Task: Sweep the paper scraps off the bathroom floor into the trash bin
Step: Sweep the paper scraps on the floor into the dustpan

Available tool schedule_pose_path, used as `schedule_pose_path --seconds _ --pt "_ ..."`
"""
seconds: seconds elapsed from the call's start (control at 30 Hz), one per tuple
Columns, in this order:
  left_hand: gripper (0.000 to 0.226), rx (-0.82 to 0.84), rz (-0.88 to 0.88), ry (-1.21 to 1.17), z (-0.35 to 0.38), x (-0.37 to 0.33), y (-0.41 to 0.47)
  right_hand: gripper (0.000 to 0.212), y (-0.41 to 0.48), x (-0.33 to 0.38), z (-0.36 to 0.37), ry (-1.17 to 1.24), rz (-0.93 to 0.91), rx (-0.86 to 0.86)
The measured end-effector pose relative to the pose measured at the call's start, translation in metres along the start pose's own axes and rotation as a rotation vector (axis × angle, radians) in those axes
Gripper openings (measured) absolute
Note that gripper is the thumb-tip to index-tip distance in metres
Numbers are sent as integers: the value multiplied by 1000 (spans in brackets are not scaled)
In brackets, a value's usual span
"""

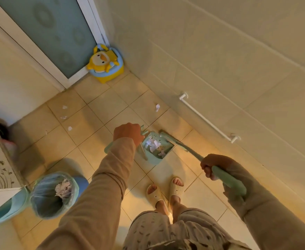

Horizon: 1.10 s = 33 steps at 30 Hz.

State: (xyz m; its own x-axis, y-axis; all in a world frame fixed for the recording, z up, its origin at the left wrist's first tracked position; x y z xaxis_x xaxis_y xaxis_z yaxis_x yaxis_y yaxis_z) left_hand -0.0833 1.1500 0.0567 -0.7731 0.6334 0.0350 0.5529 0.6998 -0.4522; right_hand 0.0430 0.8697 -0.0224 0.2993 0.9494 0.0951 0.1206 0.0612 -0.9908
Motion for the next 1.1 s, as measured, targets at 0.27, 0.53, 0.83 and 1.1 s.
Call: schedule_pose_path --seconds 0.27,0.53,0.83,1.1 --pt "36 1 -8 23 0 2 -2 38 -29 3 -18 218 -26 201" --pt "34 -12 -53 -35 -2 12 -4 35 -21 22 8 225 -154 93" --pt "42 -74 -146 -155 -17 43 15 34 -10 68 -3 170 -192 -46" --pt "43 -29 -339 -261 -33 59 58 35 5 154 -50 65 -208 -38"
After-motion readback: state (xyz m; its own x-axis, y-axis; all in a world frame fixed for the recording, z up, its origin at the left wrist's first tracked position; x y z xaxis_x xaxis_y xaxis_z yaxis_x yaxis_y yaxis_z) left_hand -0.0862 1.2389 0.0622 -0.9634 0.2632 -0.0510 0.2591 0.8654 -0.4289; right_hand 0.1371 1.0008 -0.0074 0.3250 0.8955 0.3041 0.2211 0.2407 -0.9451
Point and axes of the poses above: each hand's wrist, its own y-axis towards the middle knuckle, its own z-axis out of the palm, x = y × z, the point moved 10 cm from there along y, towards the middle knuckle, and after that the axes turned 4 degrees about -y, right-handed, at the moved point
